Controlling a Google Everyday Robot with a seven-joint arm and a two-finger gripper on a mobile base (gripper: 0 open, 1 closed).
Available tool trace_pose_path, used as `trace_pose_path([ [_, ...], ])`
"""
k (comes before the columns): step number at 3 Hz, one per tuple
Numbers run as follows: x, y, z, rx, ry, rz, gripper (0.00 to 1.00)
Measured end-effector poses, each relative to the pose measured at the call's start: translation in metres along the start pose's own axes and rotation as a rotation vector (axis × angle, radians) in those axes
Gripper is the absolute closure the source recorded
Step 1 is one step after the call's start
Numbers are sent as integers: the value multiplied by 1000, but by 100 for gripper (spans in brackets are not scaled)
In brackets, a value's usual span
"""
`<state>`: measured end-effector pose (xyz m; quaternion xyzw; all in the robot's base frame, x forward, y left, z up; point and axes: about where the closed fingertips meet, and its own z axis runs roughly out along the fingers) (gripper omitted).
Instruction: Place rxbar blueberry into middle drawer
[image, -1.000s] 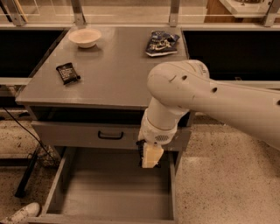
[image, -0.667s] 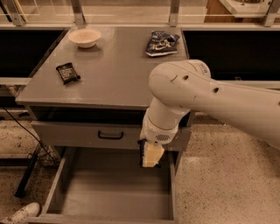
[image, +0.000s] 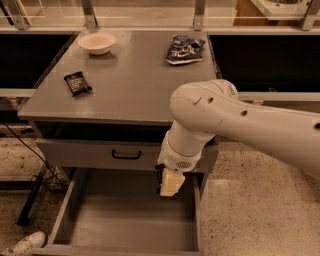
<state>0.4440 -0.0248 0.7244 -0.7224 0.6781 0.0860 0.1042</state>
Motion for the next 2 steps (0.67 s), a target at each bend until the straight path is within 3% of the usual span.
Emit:
trace_pose_path([
  [2, 9, 7, 63, -32, -49, 35, 100],
])
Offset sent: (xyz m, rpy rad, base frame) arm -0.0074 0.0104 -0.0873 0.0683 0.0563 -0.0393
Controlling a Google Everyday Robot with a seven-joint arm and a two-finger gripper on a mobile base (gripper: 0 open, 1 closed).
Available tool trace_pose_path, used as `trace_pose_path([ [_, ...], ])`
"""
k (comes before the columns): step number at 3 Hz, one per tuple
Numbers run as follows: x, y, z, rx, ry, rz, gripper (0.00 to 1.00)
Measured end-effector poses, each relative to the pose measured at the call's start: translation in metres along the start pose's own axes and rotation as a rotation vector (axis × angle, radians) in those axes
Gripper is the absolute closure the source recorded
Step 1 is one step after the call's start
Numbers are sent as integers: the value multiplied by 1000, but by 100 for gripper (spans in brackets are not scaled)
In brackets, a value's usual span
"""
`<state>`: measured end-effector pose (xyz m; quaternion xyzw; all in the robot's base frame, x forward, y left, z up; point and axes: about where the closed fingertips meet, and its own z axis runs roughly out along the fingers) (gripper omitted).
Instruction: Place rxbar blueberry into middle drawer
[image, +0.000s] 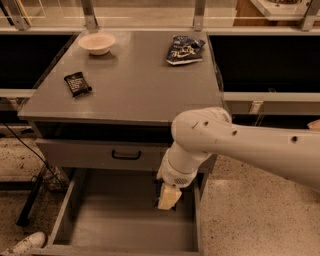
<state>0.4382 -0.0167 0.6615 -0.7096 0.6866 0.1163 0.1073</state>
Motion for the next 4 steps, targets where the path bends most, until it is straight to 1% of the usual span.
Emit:
trace_pose_path([
  [1, 0, 1, 23, -55, 0, -5, 100],
  [3, 1, -2, 35, -77, -17, 2, 100],
  [4, 3, -17, 77, -105, -49, 22, 100],
])
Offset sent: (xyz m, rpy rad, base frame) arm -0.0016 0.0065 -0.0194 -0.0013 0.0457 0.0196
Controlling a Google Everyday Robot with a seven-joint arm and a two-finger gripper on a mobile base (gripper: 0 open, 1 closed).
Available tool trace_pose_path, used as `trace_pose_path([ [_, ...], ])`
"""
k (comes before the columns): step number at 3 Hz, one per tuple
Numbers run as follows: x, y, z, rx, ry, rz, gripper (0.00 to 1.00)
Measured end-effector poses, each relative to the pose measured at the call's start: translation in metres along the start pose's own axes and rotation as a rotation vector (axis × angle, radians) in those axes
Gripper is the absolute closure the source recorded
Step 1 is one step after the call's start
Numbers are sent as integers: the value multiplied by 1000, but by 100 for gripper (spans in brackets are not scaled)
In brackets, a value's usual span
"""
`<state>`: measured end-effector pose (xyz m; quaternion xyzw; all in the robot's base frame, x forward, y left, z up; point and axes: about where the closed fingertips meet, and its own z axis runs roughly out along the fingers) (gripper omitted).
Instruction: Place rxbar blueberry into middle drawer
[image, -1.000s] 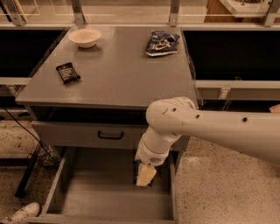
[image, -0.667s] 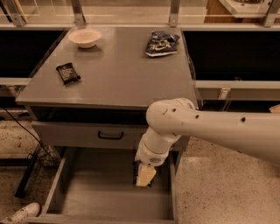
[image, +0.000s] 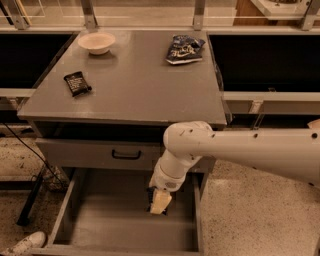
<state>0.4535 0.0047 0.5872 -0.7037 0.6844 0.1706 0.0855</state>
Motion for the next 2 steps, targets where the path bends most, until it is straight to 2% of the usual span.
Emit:
trace_pose_path([
  [1, 1, 0, 4, -5, -2, 3, 100],
  [2, 7, 6, 18, 16, 22, 21, 100],
])
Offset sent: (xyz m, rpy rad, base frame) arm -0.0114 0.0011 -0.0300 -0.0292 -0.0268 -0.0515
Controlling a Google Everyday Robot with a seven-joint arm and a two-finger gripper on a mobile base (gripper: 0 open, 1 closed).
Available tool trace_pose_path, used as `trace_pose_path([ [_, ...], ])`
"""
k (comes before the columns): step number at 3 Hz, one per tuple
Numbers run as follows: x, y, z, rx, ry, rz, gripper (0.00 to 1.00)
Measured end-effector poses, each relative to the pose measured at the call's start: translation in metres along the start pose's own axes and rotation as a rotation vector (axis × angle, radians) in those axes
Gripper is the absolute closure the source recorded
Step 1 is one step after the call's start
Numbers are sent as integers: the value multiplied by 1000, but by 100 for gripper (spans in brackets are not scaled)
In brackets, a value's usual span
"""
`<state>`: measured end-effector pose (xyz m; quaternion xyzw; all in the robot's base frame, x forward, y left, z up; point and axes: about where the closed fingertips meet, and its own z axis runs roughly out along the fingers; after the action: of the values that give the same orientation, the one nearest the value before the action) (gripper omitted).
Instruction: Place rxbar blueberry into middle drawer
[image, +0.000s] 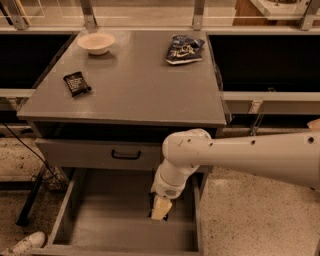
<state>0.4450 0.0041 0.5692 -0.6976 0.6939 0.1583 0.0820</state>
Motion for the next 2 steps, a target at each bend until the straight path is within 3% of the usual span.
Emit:
trace_pose_path([
  [1, 10, 11, 8, 4, 41, 11, 100],
  [2, 10, 11, 8, 4, 41, 12, 100],
])
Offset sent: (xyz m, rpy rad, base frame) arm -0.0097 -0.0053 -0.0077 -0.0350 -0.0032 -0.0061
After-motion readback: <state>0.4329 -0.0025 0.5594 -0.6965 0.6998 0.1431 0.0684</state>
